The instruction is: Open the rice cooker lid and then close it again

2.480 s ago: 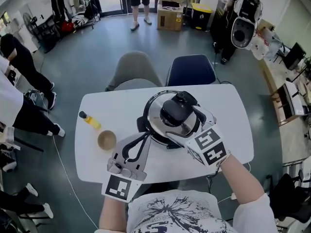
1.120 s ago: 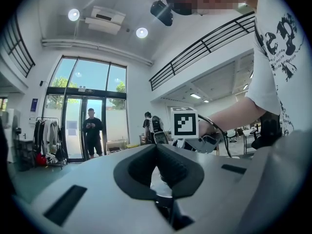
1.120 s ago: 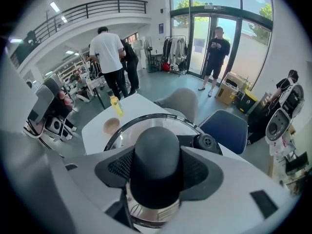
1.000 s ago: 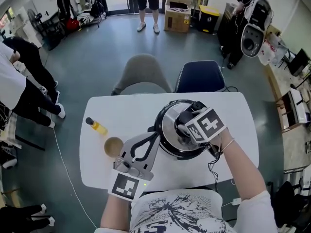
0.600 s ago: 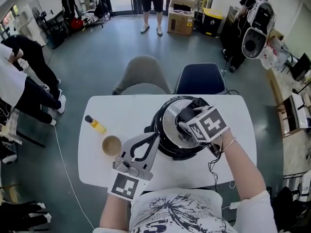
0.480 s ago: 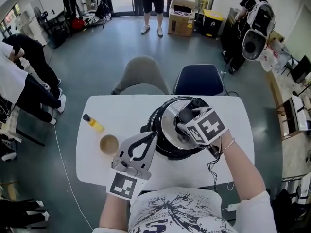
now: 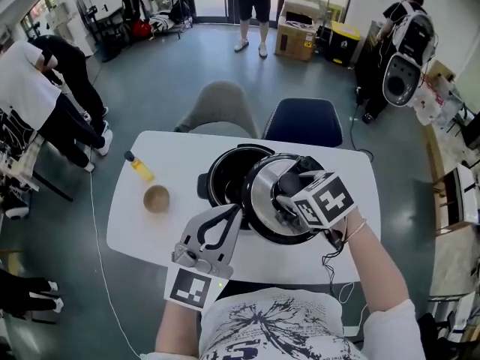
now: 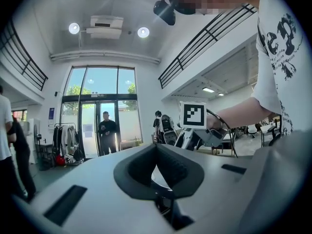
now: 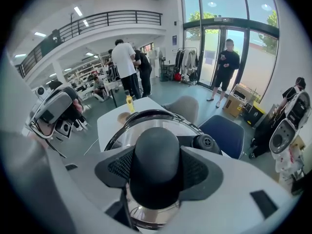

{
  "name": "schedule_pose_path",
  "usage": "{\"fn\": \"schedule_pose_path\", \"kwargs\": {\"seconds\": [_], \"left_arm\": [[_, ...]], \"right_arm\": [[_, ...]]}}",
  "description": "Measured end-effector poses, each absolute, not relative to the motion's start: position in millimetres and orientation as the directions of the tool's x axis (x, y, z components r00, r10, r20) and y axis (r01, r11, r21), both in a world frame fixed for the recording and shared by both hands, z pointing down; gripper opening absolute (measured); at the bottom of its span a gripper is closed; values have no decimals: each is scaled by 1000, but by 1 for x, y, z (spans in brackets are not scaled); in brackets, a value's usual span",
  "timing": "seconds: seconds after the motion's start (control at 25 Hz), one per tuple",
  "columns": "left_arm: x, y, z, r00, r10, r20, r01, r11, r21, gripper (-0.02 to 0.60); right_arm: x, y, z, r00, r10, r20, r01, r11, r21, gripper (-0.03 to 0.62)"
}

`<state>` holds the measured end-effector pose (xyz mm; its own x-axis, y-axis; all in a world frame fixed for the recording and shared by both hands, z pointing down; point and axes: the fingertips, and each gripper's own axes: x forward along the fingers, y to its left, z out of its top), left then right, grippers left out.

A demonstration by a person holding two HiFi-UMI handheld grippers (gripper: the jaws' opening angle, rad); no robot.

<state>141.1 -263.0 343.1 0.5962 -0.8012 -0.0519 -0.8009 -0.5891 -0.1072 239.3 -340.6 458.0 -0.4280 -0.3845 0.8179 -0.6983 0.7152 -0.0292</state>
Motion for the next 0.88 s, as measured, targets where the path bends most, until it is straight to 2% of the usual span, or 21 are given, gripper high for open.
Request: {"fn": "schedule_pose_path", "kwargs": {"seconds": [0.24,0.44,0.6,0.88], "left_arm": [[191,-212,351,556,-830,-49,-829,-550,-100,14],[220,-178,361,555,-832,-6,-822,-548,-154,14],[231,-163,369,525,-851,-20,-848,-521,-93,14],[240,-159,371,506,-863,-7,-859,-502,-103,14]], "right_arm": [[289,-292,470,-450,-340,826,-664,746,-55,293],[322,-259,478,-433,-328,840,-657,753,-45,291],[338,-242,486,-433,-321,842,-650,759,-46,291],[347,-224,494,-422,-310,852,-630,776,-30,293]]}}
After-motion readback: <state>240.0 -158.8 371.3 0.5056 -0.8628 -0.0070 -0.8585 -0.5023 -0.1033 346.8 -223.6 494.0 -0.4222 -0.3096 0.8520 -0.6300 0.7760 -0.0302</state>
